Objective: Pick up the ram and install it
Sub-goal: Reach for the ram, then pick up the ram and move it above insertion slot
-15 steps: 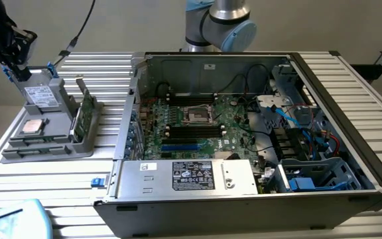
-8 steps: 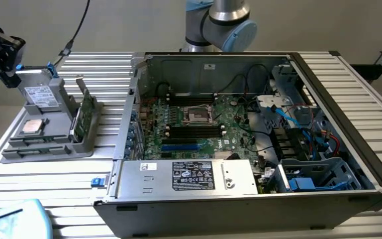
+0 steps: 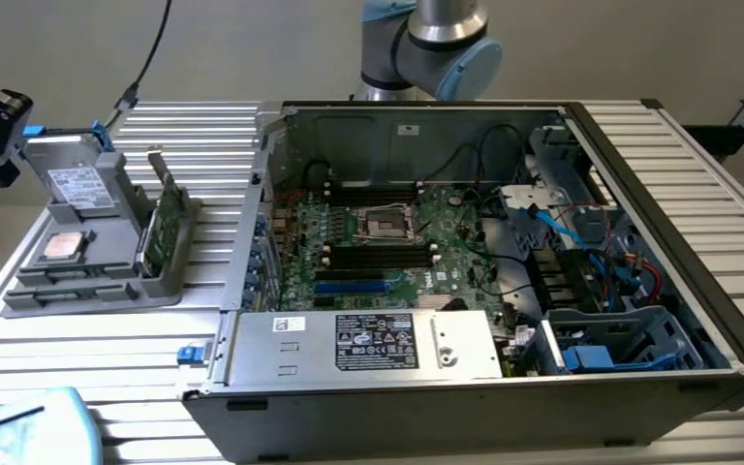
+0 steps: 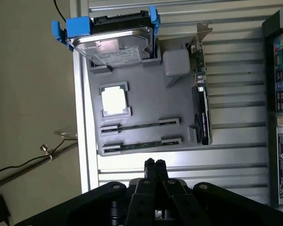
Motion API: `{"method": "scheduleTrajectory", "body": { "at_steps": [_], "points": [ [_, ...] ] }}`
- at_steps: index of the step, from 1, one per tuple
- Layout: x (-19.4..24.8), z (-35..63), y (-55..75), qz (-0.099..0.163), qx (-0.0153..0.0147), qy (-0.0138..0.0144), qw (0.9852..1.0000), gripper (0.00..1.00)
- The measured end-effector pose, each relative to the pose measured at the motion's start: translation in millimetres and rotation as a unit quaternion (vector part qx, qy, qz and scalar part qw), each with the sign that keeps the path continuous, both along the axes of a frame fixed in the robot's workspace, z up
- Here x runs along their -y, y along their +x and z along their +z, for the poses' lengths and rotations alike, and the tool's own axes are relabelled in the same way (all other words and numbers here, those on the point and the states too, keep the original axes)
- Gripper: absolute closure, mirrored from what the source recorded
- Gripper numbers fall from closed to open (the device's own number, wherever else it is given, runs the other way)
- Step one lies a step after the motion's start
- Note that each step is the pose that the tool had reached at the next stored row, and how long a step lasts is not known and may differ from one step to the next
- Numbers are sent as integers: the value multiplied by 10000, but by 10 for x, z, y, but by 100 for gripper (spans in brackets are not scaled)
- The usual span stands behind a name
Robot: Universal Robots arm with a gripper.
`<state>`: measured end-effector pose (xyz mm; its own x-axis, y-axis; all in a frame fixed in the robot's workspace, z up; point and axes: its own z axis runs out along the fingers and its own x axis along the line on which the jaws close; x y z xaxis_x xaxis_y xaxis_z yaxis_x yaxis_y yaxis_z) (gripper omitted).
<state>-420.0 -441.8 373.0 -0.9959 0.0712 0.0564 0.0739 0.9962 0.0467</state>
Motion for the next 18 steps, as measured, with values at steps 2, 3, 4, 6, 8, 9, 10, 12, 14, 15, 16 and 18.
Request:
{"method": "scheduleTrajectory", "body": {
  "at_steps": [2,3,4,6,8,9,10,12,14,15,16,18],
  "points": [
    [1,-3,-1,0,-29,0,10000,89],
    [2,-3,-1,-1,-29,0,10000,89],
    [2,-3,-1,-1,-29,0,10000,89],
    [2,-4,0,0,-29,0,10000,89],
    [2,-4,0,0,-29,0,10000,89],
    [2,-4,0,0,-28,0,10000,89],
    [2,-4,0,0,-28,0,10000,89],
    [2,-4,0,0,-29,0,10000,89],
    [2,-4,0,0,-29,0,10000,89],
    [2,-4,0,0,-31,0,10000,89],
    [2,-7,0,0,-31,0,10000,89],
    [3,-10,0,72,-36,0,10000,89]
  ]
}}
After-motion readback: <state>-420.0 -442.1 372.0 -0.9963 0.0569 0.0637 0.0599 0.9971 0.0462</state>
